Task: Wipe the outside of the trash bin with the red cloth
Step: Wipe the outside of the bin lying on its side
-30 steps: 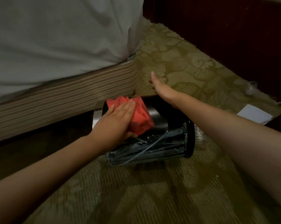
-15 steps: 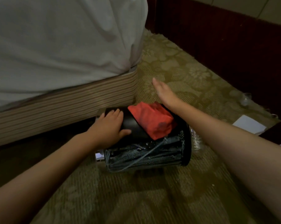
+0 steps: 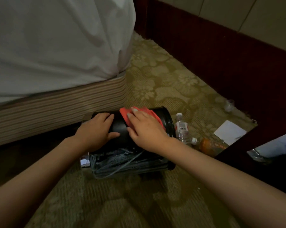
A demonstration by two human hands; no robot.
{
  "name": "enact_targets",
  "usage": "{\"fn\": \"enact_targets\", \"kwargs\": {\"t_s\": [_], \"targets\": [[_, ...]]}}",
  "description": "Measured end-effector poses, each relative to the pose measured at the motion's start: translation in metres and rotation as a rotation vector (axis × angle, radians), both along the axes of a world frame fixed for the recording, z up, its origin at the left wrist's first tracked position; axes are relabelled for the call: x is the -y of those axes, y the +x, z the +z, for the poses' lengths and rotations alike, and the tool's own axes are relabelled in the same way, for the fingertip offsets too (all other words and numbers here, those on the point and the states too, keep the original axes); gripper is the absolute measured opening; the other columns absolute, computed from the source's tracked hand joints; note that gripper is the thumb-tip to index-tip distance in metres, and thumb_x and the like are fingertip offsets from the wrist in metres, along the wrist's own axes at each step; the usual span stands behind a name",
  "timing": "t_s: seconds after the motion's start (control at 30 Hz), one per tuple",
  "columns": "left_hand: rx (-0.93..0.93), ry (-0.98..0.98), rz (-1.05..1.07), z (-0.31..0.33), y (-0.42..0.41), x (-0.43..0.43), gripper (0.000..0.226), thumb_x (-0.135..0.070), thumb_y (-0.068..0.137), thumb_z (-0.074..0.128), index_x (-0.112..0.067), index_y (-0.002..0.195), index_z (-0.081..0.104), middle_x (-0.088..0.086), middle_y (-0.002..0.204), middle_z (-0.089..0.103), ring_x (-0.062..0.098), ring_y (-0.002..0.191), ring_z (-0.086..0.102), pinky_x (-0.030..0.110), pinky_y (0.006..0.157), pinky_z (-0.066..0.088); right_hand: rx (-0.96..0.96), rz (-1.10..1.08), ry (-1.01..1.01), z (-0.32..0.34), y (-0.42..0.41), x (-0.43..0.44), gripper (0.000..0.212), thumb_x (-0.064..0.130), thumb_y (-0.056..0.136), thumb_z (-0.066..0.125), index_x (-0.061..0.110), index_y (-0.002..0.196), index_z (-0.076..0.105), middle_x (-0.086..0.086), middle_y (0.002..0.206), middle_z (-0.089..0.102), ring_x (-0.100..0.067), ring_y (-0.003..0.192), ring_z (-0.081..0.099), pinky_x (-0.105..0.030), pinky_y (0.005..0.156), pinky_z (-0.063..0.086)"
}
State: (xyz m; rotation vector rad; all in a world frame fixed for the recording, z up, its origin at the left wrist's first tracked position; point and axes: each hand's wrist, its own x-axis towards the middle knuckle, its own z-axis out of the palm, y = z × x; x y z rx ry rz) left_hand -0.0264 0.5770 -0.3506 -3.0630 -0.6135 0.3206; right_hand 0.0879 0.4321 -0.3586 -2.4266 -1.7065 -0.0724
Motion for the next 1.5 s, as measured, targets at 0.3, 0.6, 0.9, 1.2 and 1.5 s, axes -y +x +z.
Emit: {"fn": "enact_targets", "kwargs": {"t_s": [0.3,0.6,0.9,1.2,1.5], "targets": [[-0.101,-0.184,-0.022,0.002,0.001,-0.003,0.094,-0.061,0.084,0.046,-0.016,0.149,-0.005,0.002,0.157,-0.007,0.019,0.145,-0.001,0.04,0.116,0.007,0.168,-0.053,-0.058,-0.009,0.0,0.011,0.056,0.039,0.087,0.026,0.015,0.134,0.045,-0.009,0.142,0.043,-0.028,0.131,0.038,-0.052,0.108,0.023],[-0.039,-0.288,0.037,0.005,0.013,-0.012,0.083,-0.052,0.088,0.046,-0.017,0.149,0.002,0.002,0.158,0.003,0.018,0.144,0.007,0.04,0.116,0.007,-0.036,-0.28,-0.182,0.001,0.049,-0.02,0.04,0.032,0.093,0.034,0.015,0.128,0.045,-0.011,0.13,0.052,-0.03,0.119,0.046,-0.042,0.096,0.033],[-0.01,-0.297,0.039,0.002,0.008,-0.008,0.084,-0.052,0.087,0.05,-0.017,0.149,0.007,0.001,0.157,0.006,0.02,0.144,0.009,0.043,0.116,0.008,0.003,-0.205,-0.186,-0.002,0.056,-0.001,0.046,0.033,0.096,0.03,0.018,0.138,0.037,-0.009,0.139,0.045,-0.027,0.127,0.04,-0.047,0.103,0.029],[0.02,-0.344,0.084,0.002,0.016,-0.017,0.083,-0.053,0.085,0.052,-0.018,0.149,0.012,0.003,0.156,0.015,0.022,0.142,0.018,0.041,0.115,0.01,0.18,-0.105,-0.13,-0.011,0.042,0.027,0.053,0.038,0.097,0.03,0.015,0.146,0.026,-0.009,0.151,0.029,-0.023,0.14,0.024,-0.042,0.114,0.016],[-0.015,-0.29,0.06,0.011,0.009,-0.004,0.085,-0.054,0.085,0.053,-0.016,0.149,0.011,0.002,0.157,0.012,0.022,0.141,0.02,0.04,0.114,0.021,-0.077,-0.236,-0.251,0.01,0.072,-0.018,0.043,0.036,0.095,0.032,0.017,0.132,0.044,-0.013,0.13,0.053,-0.031,0.117,0.047,-0.041,0.091,0.038]]}}
